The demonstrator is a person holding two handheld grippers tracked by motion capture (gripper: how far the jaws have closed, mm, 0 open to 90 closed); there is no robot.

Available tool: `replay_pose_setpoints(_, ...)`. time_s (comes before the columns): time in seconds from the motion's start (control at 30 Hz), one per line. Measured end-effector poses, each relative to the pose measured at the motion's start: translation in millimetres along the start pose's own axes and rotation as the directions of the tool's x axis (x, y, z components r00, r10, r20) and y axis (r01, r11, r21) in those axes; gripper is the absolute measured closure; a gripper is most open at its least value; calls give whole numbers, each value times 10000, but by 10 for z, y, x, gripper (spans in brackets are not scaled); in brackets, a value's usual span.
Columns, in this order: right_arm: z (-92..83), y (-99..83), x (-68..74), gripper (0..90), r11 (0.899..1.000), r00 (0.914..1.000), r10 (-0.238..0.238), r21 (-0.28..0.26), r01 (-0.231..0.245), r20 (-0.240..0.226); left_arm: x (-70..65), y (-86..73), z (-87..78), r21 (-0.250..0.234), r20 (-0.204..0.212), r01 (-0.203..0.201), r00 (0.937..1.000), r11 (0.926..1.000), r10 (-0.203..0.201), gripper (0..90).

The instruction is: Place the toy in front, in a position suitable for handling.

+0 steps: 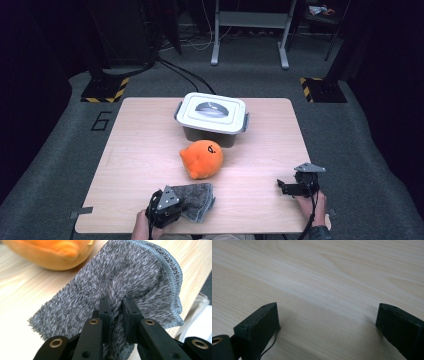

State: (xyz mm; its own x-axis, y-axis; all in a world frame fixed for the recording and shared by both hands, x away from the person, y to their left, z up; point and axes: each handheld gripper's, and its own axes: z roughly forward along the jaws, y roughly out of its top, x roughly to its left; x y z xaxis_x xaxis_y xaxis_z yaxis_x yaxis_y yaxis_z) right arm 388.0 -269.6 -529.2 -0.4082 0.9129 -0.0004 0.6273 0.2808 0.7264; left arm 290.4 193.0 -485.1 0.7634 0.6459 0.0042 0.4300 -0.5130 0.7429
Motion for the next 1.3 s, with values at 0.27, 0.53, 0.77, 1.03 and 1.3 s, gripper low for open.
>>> replay_pose_setpoints(0.27,-1,0,0,39,10000,10000,-16,4,16,5,-121,149,160,12,532,-389,9978,9992,387,792)
replay_pose_setpoints(0.53,-2,-1,1,39,10000,10000,-20,11,20,2,-190,276,304,-20,887,-738,9933,9973,737,790)
replay_pose_setpoints(0.77,-1,0,1,39,10000,10000,-5,3,5,7,-247,391,466,13,1202,-972,9881,9953,963,789)
replay_pose_setpoints(1.03,-1,0,-2,39,10000,10000,-30,-4,30,11,-297,539,648,-20,1482,-1174,9821,9931,1164,786)
replay_pose_setpoints(1.3,2,0,-6,39,10000,10000,-82,-30,82,37,-395,715,877,53,1666,-1438,9759,9896,1409,781)
